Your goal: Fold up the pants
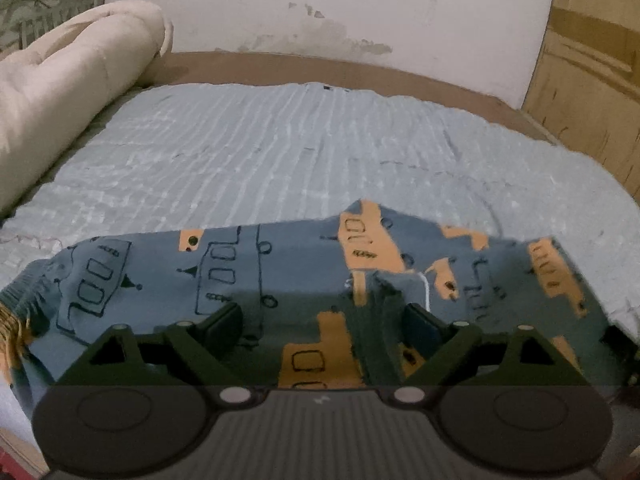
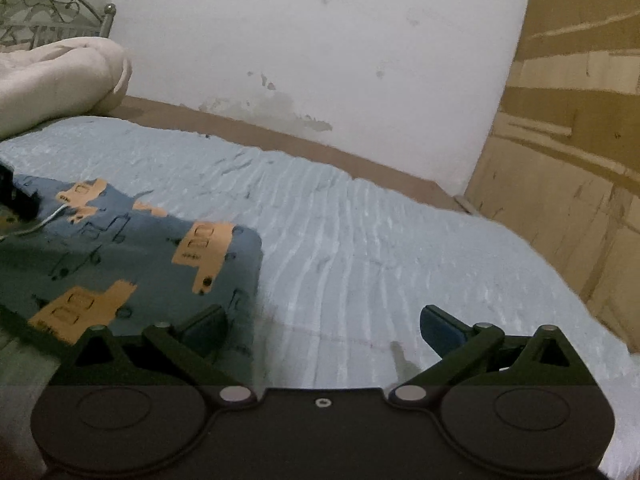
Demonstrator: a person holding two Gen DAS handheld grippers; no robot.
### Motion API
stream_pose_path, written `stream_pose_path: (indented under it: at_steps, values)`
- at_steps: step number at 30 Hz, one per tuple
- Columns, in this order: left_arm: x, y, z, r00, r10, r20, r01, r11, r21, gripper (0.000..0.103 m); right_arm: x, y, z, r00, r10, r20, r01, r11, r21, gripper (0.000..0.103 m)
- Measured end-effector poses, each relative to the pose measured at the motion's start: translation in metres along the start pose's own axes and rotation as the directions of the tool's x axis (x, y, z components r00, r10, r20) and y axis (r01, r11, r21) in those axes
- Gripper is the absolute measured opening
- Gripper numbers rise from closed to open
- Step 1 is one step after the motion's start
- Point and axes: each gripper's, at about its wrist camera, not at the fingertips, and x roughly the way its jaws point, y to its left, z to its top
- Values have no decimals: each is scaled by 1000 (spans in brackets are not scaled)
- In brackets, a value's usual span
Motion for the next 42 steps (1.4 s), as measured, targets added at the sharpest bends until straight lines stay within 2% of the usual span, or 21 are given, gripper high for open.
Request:
stream_pose_path:
  at_steps: [2, 6, 12, 15, 18, 21, 25, 28, 31, 35, 39, 42]
  values:
    - [0, 1, -2, 1000, 1, 6, -1, 1000, -2, 90, 6, -1, 3, 1000, 12, 4, -12, 1000, -15, 102]
    - [-1, 5, -2, 1000, -6, 6, 6, 1000, -10, 91, 36, 5, 4, 995, 60, -73, -65, 996, -62, 102]
    - [-2, 2, 8, 998, -8, 56, 11, 999, -45, 95, 38, 6, 24, 998, 59, -7, -59, 995, -75, 102]
    - [6, -3, 12, 998, 27, 50, -25, 999, -40, 95, 52, 14, 37, 997, 71, 14, -69, 991, -116, 102]
    - [16, -2, 12, 999, 38, 19, -37, 998, -45, 97, 83, 20, 44, 996, 70, -57, -77, 987, -143, 102]
    - [14, 2, 9, 999, 31, 17, -30, 999, -46, 97, 97, 18, 41, 989, 96, -110, -109, 986, -123, 102]
    - [-3, 13, 10, 998, 32, 45, -28, 996, -88, 97, 77, 20, 41, 996, 80, -38, -84, 989, -120, 102]
    - [-23, 23, 10, 993, 65, 94, -53, 991, -123, 98, 56, 30, 42, 991, 136, 12, -134, 986, -101, 102]
    - [-45, 37, 8, 984, 104, 141, -80, 983, -165, 102, 36, 54, 46, 974, 219, 64, -212, 971, -107, 102]
    - [-71, 57, 3, 975, 138, 173, -105, 977, -187, 102, 23, 90, 50, 947, 310, 85, -297, 944, -142, 102]
    - [-91, 79, -7, 963, 191, 188, -154, 968, -197, 102, 13, 120, 47, 928, 364, 83, -344, 920, -190, 102]
    - [-99, 95, -20, 952, 238, 191, -193, 955, -225, 102, 7, 132, 44, 927, 363, 94, -339, 918, -204, 102]
